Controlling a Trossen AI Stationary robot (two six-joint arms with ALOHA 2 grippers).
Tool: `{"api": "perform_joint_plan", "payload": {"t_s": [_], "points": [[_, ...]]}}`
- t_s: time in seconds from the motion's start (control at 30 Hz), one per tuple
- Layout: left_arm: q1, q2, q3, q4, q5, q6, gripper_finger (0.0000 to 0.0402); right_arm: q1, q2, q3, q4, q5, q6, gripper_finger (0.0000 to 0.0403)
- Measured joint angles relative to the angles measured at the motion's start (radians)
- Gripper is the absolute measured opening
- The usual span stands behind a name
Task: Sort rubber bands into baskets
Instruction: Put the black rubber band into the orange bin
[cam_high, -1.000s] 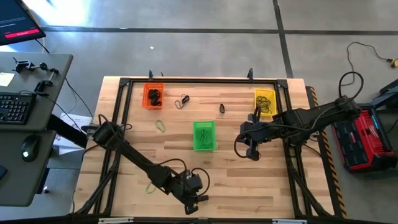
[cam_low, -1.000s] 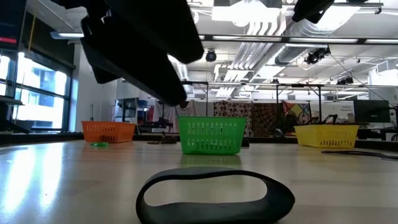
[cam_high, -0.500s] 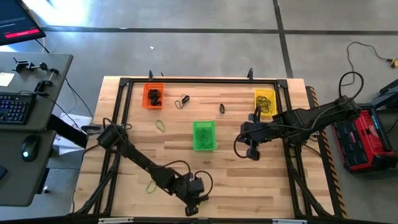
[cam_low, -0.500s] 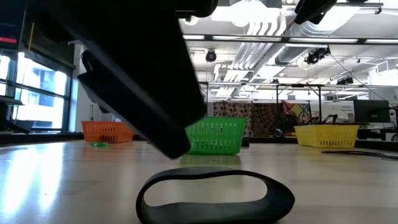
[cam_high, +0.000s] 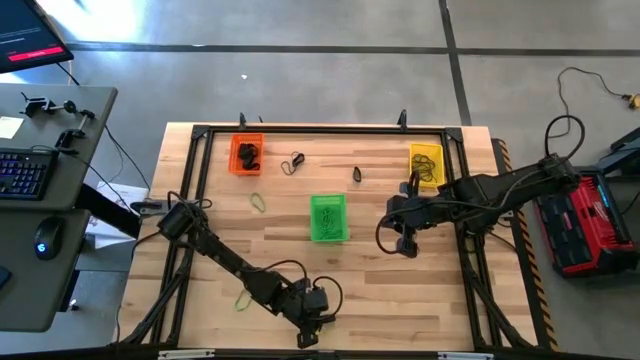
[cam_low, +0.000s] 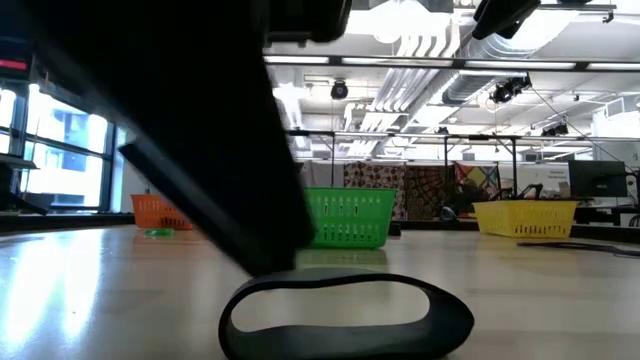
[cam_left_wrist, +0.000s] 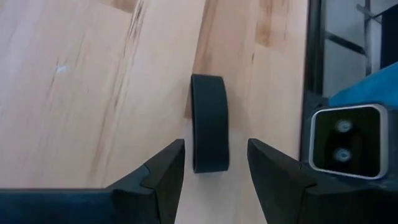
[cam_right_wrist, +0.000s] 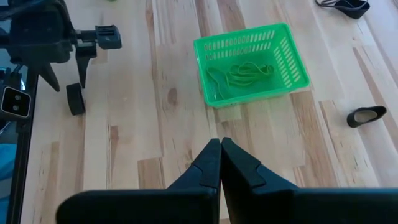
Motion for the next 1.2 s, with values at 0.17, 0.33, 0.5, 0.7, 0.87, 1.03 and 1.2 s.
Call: {"api": "perform_joint_plan", "payload": {"t_s": [0.17,0.33,0.5,0.7,0.87,1.03,1.2], "points": [[0.0,0.007,0.0,-0.008,-0.003,0.0,0.0168,0.0,0.0,0.0,-0.008,0.0,0.0,0.0],[0.0,0.009,0.0,0.001,-0.003,0.001,0.0146,0.0,0.0,0.0,-0.012,-0.001,0.0,0.0],[0.0,0.009,0.0,0.003,0.007,0.003,0.0083,0.0,0.0,0.0,-0.017,-0.001,0.0,0.0],[0.007,0.008,0.0,0.006,0.095,0.002,0.0007,0.0,0.0,0.0,-0.017,-0.001,-0.006,0.0],[0.007,-0.015,0.0,-0.01,0.101,0.0,0.0003,0.0,0.0,0.0,-0.017,-0.001,-0.008,0.0],[0.015,-0.073,0.0,-0.1,0.086,-0.004,0.0001,0.0,0.0,0.0,-0.017,-0.001,-0.008,0.0],[0.054,-0.153,0.0,-0.26,0.074,-0.087,0.0001,0.0,0.0,0.0,-0.016,0.001,-0.008,0.0]]}}
